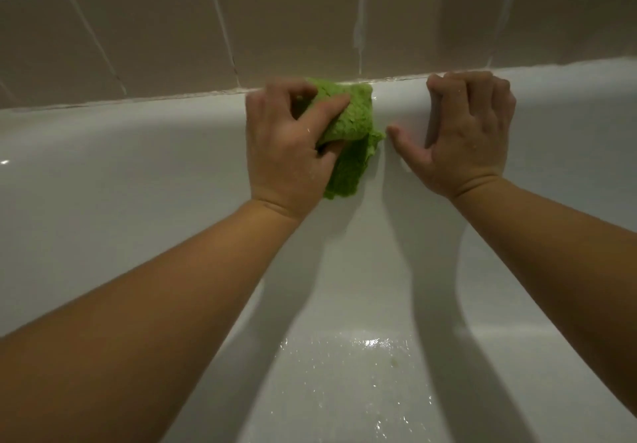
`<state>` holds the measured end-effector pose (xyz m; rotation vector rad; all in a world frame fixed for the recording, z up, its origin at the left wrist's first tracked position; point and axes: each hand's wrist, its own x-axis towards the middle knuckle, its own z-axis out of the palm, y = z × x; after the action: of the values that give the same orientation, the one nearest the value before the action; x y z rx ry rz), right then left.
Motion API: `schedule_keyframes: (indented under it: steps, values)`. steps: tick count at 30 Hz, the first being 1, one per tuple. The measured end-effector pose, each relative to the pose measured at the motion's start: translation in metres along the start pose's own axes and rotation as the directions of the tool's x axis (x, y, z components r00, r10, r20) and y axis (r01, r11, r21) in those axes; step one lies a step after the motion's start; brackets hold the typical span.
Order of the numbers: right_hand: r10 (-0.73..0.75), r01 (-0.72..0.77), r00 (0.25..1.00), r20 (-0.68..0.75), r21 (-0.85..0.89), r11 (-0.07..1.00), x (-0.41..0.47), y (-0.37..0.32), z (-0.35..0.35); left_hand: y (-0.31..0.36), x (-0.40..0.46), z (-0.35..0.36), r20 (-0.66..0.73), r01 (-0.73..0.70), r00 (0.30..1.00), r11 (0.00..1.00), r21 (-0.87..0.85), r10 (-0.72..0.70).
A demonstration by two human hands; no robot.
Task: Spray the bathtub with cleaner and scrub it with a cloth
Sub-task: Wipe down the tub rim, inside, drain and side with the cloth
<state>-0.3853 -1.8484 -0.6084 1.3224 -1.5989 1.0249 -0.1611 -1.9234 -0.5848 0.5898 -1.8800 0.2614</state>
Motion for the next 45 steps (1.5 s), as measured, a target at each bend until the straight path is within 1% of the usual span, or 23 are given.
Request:
schedule_keyframes:
  steps: [3, 7, 10, 12, 13, 15, 18, 21, 24, 27, 28, 29, 31, 33, 35, 36, 39, 40, 42, 45]
  values:
    - [0.002, -0.002, 1.0, -0.018, 0.017, 1.0, -0.001, 0.0, 0.0, -0.004, -0.049, 0.017, 0.084, -0.117, 0.99, 0.993, 0.033, 0.114]
    - [0.002, -0.001, 1.0, -0.025, 0.023, 1.0, -0.004, 0.0, 0.001, -0.007, -0.12, 0.023, 0.289, -0.18, 0.943, 0.984, 0.02, 0.166]
    - [0.004, -0.004, 0.999, -0.045, 0.021, 1.0, -0.006, 0.0, 0.004, -0.013, -0.133, 0.017, 0.424, -0.196, 0.888, 0.981, -0.002, 0.179]
    - [0.013, -0.012, 0.999, -0.04, 0.018, 1.0, -0.007, -0.001, 0.005, -0.018, -0.122, 0.011, 0.46, -0.208, 0.865, 0.977, -0.035, 0.201]
    - [0.018, -0.017, 0.999, -0.033, 0.016, 1.0, -0.007, -0.002, 0.005, -0.02, -0.114, 0.007, 0.454, -0.207, 0.866, 0.977, -0.054, 0.208]
    - [0.024, -0.023, 0.999, -0.028, 0.014, 1.0, -0.006, -0.003, 0.005, -0.02, -0.093, 0.0, 0.389, -0.171, 0.9, 0.981, -0.095, 0.195]
    - [0.018, -0.018, 1.0, -0.002, 0.004, 1.0, -0.007, -0.001, 0.005, -0.012, -0.048, -0.009, 0.25, -0.084, 0.961, 0.985, -0.15, 0.12]
    - [0.029, -0.029, 1.0, 0.01, 0.019, 0.999, -0.007, 0.0, 0.004, -0.006, -0.001, -0.016, 0.169, -0.009, 0.985, 0.991, -0.136, 0.032]
    - [0.099, -0.098, 0.995, 0.002, 0.098, 0.99, -0.006, -0.01, 0.003, -0.004, 0.027, -0.019, 0.194, 0.149, 0.974, 0.979, -0.136, -0.121]
    - [0.206, -0.201, 0.978, 0.006, 0.249, 0.947, -0.005, -0.034, -0.006, -0.003, 0.036, -0.018, 0.26, 0.23, 0.949, 0.956, -0.185, -0.178]
    - [0.193, -0.19, 0.981, 0.018, 0.29, 0.938, -0.005, -0.041, -0.008, -0.002, 0.038, -0.017, 0.266, 0.238, 0.947, 0.95, -0.201, -0.18]
    - [0.144, -0.146, 0.989, 0.03, 0.299, 0.943, -0.007, -0.046, -0.009, -0.003, 0.039, -0.017, 0.269, 0.246, 0.945, 0.944, -0.22, -0.183]
    - [0.019, -0.025, 0.999, 0.026, 0.257, 0.966, -0.014, -0.049, -0.007, -0.006, 0.039, -0.014, 0.281, 0.271, 0.94, 0.926, -0.262, -0.195]
    - [-0.017, 0.015, 1.0, 0.005, 0.241, 0.97, -0.018, -0.047, -0.002, -0.012, 0.037, -0.014, 0.3, 0.286, 0.934, 0.911, -0.298, -0.195]
    - [-0.027, 0.032, 0.999, -0.021, 0.255, 0.967, -0.02, -0.045, 0.002, -0.02, 0.036, -0.018, 0.369, 0.26, 0.919, 0.915, -0.309, -0.137]
    - [-0.042, 0.049, 0.999, -0.031, 0.282, 0.958, -0.021, -0.045, 0.003, -0.025, 0.035, -0.022, 0.414, 0.212, 0.907, 0.933, -0.291, -0.077]
    - [-0.055, 0.062, 0.998, -0.03, 0.398, 0.915, -0.033, -0.048, 0.006, -0.044, 0.034, -0.033, 0.534, -0.009, 0.838, 0.981, -0.193, 0.113]
    - [-0.05, 0.053, 0.999, -0.017, 0.426, 0.903, -0.04, -0.049, 0.007, -0.048, 0.032, -0.034, 0.55, -0.072, 0.821, 0.983, -0.166, 0.153]
    - [-0.029, 0.015, 0.999, 0.024, 0.448, 0.894, -0.06, -0.051, 0.009, -0.052, 0.026, -0.03, 0.546, -0.158, 0.816, 0.982, -0.107, 0.191]
    - [0.01, -0.027, 0.999, 0.045, 0.377, 0.926, -0.088, -0.055, 0.009, -0.047, 0.018, -0.02, 0.503, -0.183, 0.846, 0.982, -0.035, 0.175]
